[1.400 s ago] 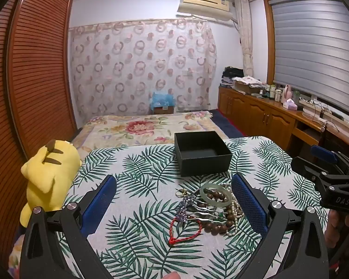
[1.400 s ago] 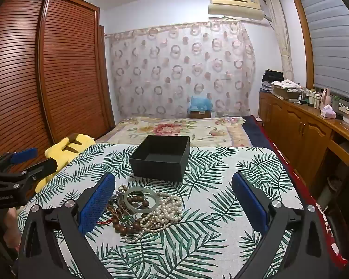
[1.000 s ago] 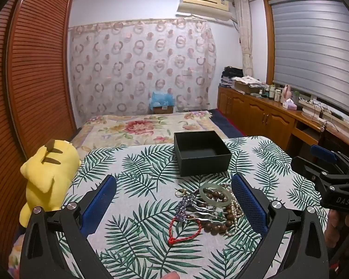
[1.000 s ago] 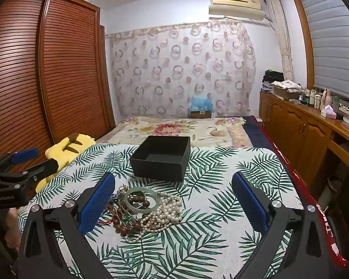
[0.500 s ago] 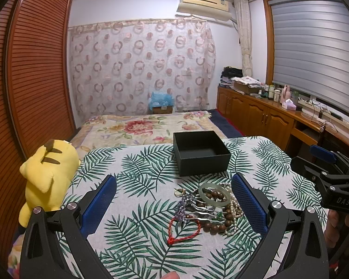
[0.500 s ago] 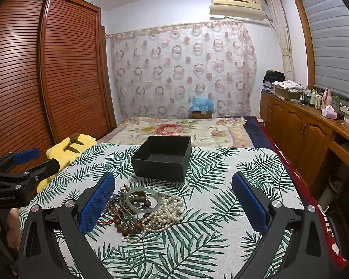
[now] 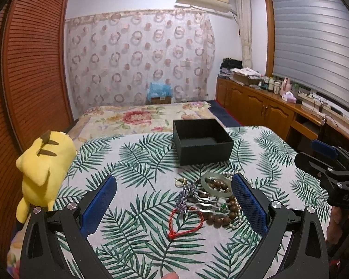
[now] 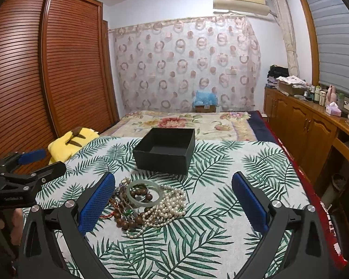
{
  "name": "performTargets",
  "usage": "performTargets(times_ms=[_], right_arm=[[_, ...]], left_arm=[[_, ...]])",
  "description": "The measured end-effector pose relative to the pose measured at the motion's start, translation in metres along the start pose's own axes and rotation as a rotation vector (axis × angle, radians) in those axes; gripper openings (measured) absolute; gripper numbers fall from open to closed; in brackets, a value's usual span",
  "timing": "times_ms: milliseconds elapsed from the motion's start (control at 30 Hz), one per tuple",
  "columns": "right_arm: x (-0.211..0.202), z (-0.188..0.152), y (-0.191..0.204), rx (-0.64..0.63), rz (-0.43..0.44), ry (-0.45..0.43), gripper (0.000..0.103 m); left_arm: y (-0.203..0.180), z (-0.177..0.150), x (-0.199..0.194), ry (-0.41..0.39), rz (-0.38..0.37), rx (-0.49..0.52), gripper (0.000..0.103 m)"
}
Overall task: Organize jewelry
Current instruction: 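Grasp the purple crystal hairpin with the left gripper while the right gripper approaches the jade bangle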
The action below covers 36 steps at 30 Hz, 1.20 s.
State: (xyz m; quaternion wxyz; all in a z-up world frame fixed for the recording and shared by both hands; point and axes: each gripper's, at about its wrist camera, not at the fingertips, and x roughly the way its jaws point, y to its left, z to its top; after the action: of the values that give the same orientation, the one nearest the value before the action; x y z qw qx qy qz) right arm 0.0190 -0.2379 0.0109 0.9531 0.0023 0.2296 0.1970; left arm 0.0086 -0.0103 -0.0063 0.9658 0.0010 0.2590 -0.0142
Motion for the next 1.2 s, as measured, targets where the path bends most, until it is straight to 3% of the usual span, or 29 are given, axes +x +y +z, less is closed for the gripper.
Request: performTargets(times_ms=[500,633,1067,1200], right_arm=[[0.026,-0.025,-0.001,-0.02,0.052,0.087,0.1],[0.036,-0.032,0.002,-0.04,0.071,0.131,0.095],[0.055,-0.041,0.009,-0.099,0.113,0.209,0.093],[0.059,-0.039,0.009,-0.11,0.12,0.221,0.093]], left_arm=[[0.016,-0.028,0.045,0.14,-0.094,0.008,0.095],[0.017,-0.031,0.057,0.175,-0.122,0.013,0.095],[0.023,-0.026,0.112,0.33,-0.235,-0.029,0.051],[0.024,-0.027,0.127,0.377,-0.249,-0.038,0.044]])
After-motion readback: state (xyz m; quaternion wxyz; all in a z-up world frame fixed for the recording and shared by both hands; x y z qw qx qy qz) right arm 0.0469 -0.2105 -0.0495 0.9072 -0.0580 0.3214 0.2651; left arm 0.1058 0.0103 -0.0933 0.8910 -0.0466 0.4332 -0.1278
